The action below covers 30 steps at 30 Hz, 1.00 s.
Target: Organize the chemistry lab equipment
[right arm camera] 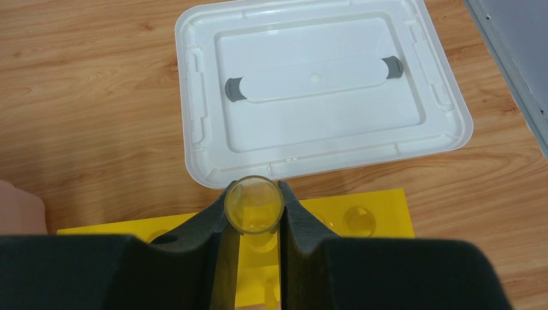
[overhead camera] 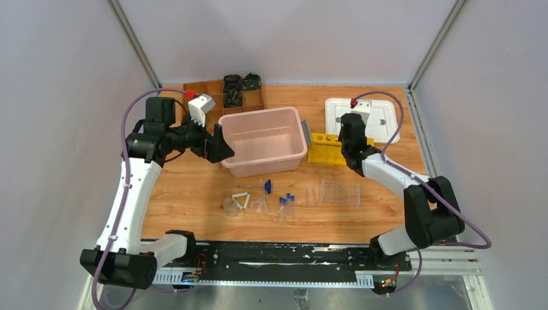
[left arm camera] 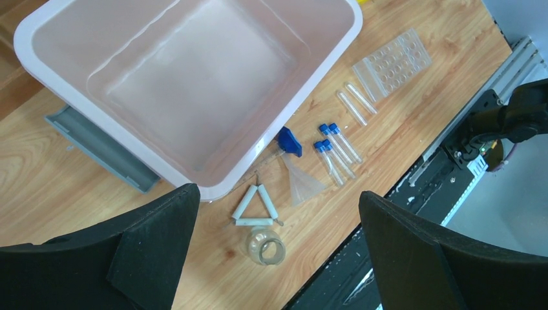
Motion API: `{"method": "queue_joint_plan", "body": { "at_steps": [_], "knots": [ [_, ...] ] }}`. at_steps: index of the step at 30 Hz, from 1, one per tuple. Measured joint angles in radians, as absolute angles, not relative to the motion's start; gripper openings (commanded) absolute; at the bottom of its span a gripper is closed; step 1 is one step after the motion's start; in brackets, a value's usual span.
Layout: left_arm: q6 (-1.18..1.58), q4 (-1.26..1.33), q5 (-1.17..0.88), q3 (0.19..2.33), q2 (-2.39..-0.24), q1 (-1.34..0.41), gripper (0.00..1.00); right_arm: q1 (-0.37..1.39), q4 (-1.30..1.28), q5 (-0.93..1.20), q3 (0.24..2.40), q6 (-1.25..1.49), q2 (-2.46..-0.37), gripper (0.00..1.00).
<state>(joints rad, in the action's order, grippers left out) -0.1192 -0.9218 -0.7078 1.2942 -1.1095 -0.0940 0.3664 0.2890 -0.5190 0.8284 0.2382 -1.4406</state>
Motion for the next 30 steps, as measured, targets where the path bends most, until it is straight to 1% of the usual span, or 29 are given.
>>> {"method": "queue_joint_plan", "body": {
  "at_steps": [2, 3, 6, 9, 12, 15, 19, 23, 25, 27, 30],
  "knots": [
    [-0.117, -0.922, -0.701, 1.294, -1.111, -0.094, 1.0, 0.37, 0.305, -0.524, 0.825, 0.239, -1.448, 0.02],
    [-0.116, -0.922, -0.699, 1.295, -1.111, -0.094, 1.0, 0.371, 0.311, -0.525, 0.825, 0.238, -1.452, 0.06],
    [-0.111, -0.922, -0.694, 1.296, -1.11, -0.094, 1.0, 0.374, 0.317, -0.532, 0.825, 0.236, -1.457, 0.2],
    [-0.103, -0.922, -0.687, 1.296, -1.11, -0.094, 1.0, 0.376, 0.317, -0.534, 0.825, 0.234, -1.456, 0.41],
    [-0.093, -0.922, -0.682, 1.296, -1.11, -0.094, 1.0, 0.379, 0.301, -0.53, 0.823, 0.237, -1.443, 0.59],
    [-0.083, -0.923, -0.675, 1.298, -1.11, -0.094, 1.0, 0.382, 0.235, -0.522, 0.828, 0.251, -1.398, 0.65],
    [-0.06, -0.923, -0.671, 1.313, -1.107, -0.094, 1.0, 0.385, 0.052, -0.516, 0.916, 0.294, -1.305, 0.67],
    [-0.043, -0.924, -0.673, 1.331, -1.084, -0.094, 1.0, 0.406, -0.134, -0.499, 1.057, 0.352, -1.197, 0.55],
    [-0.039, -0.925, -0.673, 1.335, -1.069, -0.094, 1.0, 0.434, -0.208, -0.49, 1.115, 0.378, -1.147, 0.53],
    [-0.036, -0.925, -0.672, 1.337, -1.055, -0.094, 1.0, 0.484, -0.279, -0.482, 1.151, 0.405, -1.104, 0.49],
    [-0.033, -0.926, -0.672, 1.337, -1.046, -0.094, 1.0, 0.57, -0.374, -0.462, 1.166, 0.448, -1.084, 0.4]
  ]
}}
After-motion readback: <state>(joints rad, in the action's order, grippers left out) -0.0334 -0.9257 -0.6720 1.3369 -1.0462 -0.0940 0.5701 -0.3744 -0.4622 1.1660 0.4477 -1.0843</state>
